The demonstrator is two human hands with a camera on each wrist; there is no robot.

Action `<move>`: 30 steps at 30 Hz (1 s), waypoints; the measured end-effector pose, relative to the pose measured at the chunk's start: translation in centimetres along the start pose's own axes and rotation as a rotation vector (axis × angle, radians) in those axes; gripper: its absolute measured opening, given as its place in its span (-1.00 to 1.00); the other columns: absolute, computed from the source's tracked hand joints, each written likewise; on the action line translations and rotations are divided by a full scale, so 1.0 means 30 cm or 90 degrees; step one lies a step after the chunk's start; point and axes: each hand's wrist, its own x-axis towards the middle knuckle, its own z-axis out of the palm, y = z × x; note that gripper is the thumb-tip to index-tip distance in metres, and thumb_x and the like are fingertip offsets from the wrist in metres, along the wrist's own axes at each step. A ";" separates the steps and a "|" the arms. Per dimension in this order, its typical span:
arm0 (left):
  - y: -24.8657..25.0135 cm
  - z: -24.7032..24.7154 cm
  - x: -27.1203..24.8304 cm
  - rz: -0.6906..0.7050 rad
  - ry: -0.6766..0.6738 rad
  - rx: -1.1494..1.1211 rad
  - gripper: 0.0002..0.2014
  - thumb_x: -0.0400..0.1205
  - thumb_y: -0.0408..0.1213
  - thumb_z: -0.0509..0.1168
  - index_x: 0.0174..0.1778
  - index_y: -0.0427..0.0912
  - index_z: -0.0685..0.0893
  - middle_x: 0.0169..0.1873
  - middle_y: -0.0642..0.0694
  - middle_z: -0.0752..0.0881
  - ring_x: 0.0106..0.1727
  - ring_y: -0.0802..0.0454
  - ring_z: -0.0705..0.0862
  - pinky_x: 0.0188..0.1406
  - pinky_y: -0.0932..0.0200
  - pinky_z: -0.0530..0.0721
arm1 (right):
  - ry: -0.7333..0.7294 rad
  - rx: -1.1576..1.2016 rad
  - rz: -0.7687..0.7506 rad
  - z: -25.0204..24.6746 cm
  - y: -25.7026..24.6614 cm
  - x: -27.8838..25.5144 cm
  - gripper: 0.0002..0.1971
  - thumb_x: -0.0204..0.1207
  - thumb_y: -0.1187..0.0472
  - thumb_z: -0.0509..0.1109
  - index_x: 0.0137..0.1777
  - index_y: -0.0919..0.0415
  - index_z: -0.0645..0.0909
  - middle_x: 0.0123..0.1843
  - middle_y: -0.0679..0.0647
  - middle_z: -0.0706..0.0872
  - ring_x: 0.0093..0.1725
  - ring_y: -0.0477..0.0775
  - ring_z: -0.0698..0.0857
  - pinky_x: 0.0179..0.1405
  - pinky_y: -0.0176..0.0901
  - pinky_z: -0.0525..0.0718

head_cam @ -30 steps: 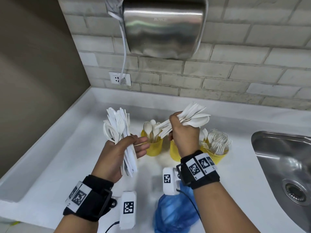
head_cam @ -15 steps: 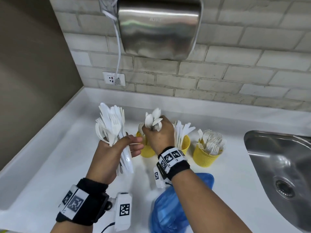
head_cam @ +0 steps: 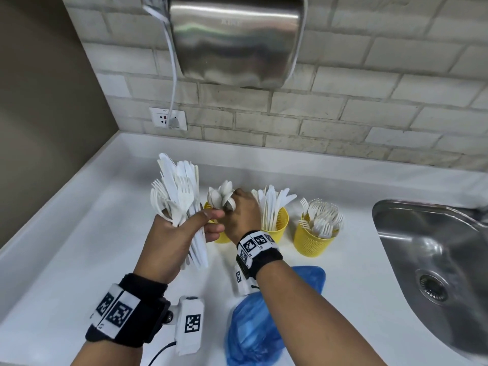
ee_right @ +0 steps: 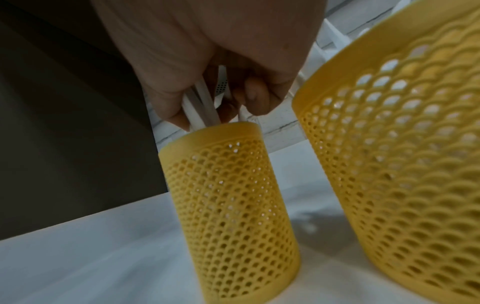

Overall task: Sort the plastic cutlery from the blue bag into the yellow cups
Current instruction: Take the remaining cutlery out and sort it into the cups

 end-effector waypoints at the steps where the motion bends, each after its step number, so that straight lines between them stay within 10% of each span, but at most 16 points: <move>1: 0.001 0.000 -0.004 0.000 0.001 0.002 -0.89 0.66 -0.43 0.42 -0.11 -0.25 0.85 -0.01 -0.35 0.87 -0.10 -0.32 0.86 -0.04 -0.10 0.86 | 0.003 0.001 -0.006 0.010 0.004 -0.002 -0.45 0.30 -0.15 0.01 -0.39 0.29 0.64 -0.31 0.29 0.67 -0.26 0.38 0.64 -0.15 0.17 0.62; 8: 0.007 0.003 -0.013 -0.016 0.032 0.020 -0.89 0.69 -0.50 0.35 -0.01 -0.40 0.80 -0.03 -0.35 0.87 -0.13 -0.31 0.86 -0.05 -0.11 0.86 | -0.030 0.018 0.003 0.018 -0.006 -0.011 -0.32 0.35 -0.21 -0.03 -0.13 0.32 0.76 -0.08 0.37 0.71 -0.08 0.34 0.68 -0.04 0.10 0.62; 19: 0.040 0.004 -0.043 0.003 0.016 0.030 -0.75 0.65 -0.46 0.43 -0.22 -0.06 0.90 -0.05 -0.35 0.87 -0.12 -0.32 0.87 -0.02 -0.12 0.86 | -0.027 0.002 0.102 0.062 0.053 0.033 -0.75 0.49 0.07 0.50 -0.19 0.26 0.64 -0.19 0.14 0.76 -0.18 0.22 0.69 -0.18 -0.06 0.57; 24: 0.039 -0.003 -0.057 0.020 0.022 0.059 -0.90 0.66 -0.48 0.44 0.06 -0.40 0.77 -0.10 -0.28 0.89 -0.18 -0.20 0.87 -0.10 0.01 0.86 | 0.013 0.067 0.130 0.046 0.040 0.023 -0.59 0.41 -0.04 0.62 0.00 0.12 0.47 -0.21 -0.09 0.63 -0.15 0.08 0.63 -0.13 -0.14 0.52; 30: 0.045 -0.004 -0.068 0.028 -0.002 0.074 -0.87 0.70 -0.50 0.37 0.12 -0.43 0.75 -0.11 -0.26 0.89 -0.20 -0.16 0.86 -0.12 0.05 0.84 | 0.111 -0.137 -0.094 0.055 0.040 0.007 -0.43 0.49 0.02 0.51 0.48 0.17 0.54 0.28 0.25 0.56 0.21 0.31 0.59 0.16 0.20 0.64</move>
